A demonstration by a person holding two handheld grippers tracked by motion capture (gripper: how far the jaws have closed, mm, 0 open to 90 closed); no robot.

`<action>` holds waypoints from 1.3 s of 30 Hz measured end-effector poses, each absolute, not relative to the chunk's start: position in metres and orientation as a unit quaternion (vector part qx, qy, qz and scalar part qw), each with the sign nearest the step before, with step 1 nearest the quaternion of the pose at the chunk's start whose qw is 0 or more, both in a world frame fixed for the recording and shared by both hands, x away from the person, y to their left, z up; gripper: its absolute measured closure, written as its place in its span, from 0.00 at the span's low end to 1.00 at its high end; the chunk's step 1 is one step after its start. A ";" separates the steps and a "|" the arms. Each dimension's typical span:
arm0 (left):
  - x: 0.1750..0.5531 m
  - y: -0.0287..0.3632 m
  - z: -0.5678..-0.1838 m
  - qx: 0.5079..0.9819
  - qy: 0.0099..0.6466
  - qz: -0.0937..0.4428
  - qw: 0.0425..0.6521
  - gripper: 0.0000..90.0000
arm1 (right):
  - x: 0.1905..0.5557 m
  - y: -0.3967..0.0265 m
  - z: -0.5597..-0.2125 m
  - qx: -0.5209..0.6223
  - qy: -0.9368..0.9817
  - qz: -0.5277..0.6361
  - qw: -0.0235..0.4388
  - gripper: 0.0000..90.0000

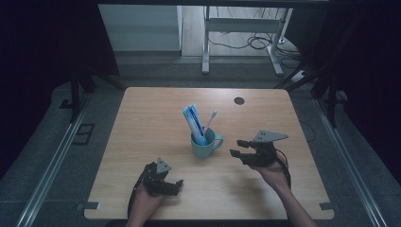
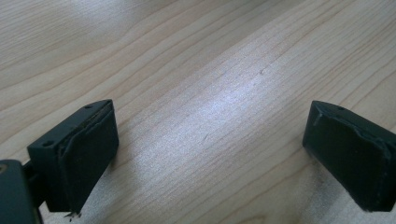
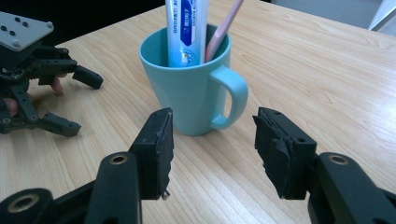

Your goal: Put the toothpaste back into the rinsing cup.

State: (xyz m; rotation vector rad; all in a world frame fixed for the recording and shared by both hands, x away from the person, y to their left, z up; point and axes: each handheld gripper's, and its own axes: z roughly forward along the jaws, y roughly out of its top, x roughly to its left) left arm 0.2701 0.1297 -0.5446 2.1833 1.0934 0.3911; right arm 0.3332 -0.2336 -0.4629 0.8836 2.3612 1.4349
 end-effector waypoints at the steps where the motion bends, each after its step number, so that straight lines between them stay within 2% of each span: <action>1: 0.270 0.130 -0.545 0.834 0.417 0.150 0.328 0.04 | 0.333 -0.235 -0.463 0.302 0.808 0.492 0.121 0.51; 26: 0.270 0.130 -0.545 0.833 0.419 0.149 0.328 0.04 | 0.316 -0.263 -0.480 0.309 0.813 0.472 0.145 0.48; 39: 0.270 0.130 -0.545 0.834 0.419 0.149 0.328 0.04 | 0.304 -0.269 -0.496 0.311 0.824 0.453 0.141 0.45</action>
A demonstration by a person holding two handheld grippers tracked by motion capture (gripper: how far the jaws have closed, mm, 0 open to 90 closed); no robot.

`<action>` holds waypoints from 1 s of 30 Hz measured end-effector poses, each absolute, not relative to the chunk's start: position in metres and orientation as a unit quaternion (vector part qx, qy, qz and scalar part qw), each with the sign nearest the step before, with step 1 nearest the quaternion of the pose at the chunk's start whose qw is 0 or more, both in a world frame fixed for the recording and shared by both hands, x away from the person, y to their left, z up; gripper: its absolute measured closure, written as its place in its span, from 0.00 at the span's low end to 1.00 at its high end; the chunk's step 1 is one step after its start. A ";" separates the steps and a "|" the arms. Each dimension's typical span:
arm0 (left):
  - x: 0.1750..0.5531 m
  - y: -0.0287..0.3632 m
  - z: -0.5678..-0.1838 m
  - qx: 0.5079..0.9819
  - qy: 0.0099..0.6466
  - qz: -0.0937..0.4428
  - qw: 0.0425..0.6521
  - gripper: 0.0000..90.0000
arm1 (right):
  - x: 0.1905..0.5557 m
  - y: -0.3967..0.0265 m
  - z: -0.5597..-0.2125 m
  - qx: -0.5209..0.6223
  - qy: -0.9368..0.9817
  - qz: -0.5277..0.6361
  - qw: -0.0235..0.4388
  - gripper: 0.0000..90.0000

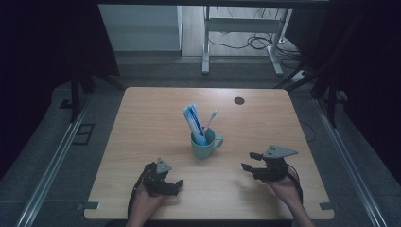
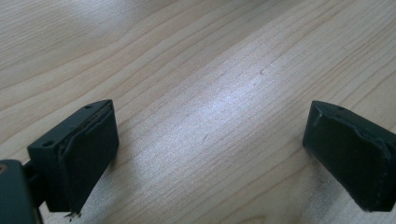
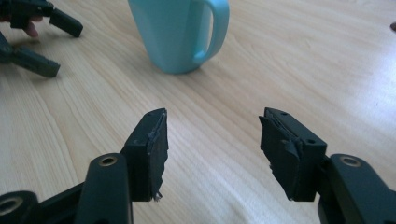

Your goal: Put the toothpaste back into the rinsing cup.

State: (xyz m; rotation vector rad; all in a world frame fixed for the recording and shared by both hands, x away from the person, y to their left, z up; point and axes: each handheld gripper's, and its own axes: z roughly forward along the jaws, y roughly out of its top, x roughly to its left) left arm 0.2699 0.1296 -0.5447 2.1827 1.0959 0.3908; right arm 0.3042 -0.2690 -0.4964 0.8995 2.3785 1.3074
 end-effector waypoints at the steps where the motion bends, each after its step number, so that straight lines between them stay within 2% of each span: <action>1: 0.270 0.130 -0.545 0.834 0.418 0.149 0.328 0.04 | 0.303 -0.269 -0.498 0.313 0.824 0.451 0.139 0.45; 30: 0.270 0.130 -0.545 0.833 0.419 0.149 0.328 0.04 | 0.284 -0.290 -0.534 0.336 0.844 0.395 0.138 0.37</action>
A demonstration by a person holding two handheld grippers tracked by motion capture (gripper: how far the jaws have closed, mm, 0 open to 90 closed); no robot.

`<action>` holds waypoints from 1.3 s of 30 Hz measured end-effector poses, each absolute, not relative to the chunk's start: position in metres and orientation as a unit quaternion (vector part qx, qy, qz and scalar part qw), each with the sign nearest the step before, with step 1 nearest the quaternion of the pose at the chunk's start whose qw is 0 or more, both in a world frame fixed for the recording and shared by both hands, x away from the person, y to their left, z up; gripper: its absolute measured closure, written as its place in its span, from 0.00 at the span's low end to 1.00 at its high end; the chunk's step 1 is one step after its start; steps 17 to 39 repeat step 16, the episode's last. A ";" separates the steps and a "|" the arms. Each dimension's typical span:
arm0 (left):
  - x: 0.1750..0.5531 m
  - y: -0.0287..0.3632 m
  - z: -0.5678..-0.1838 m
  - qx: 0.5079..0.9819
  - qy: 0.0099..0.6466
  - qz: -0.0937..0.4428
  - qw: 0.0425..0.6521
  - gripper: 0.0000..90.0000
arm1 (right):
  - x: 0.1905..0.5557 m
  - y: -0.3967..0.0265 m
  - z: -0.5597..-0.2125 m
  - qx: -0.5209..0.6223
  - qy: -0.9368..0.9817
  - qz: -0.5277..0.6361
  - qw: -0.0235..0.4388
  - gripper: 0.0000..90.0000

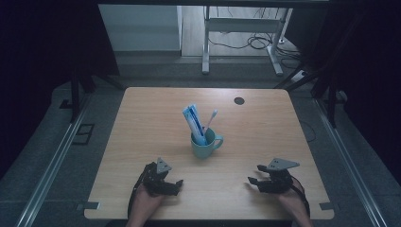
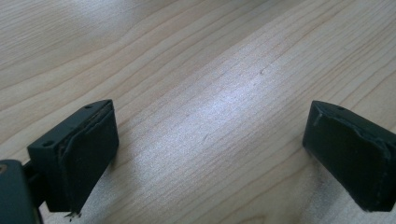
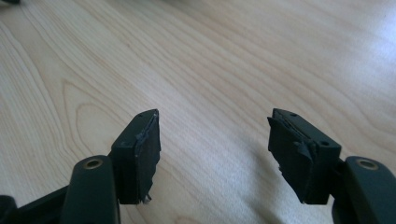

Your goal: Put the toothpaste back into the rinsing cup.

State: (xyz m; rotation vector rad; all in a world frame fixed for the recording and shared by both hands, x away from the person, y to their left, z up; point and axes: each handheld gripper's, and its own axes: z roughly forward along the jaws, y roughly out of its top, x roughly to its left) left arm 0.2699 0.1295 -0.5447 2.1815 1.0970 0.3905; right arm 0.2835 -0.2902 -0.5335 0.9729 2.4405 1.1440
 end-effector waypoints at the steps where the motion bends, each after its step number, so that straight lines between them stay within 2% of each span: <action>1: 0.270 0.130 -0.545 0.833 0.419 0.149 0.328 0.04 | 0.283 -0.290 -0.535 0.336 0.846 0.391 0.137 0.37; 10: 0.270 0.130 -0.545 0.833 0.419 0.149 0.328 0.04 | 0.281 -0.288 -0.541 0.335 0.851 0.380 0.140 0.28; 15: 0.270 0.130 -0.545 0.834 0.419 0.149 0.328 0.04 | 0.280 -0.286 -0.542 0.345 0.850 0.369 0.148 0.18; 39: 0.270 0.130 -0.545 0.834 0.419 0.149 0.328 0.04 | 0.280 -0.286 -0.542 0.347 0.850 0.368 0.148 0.18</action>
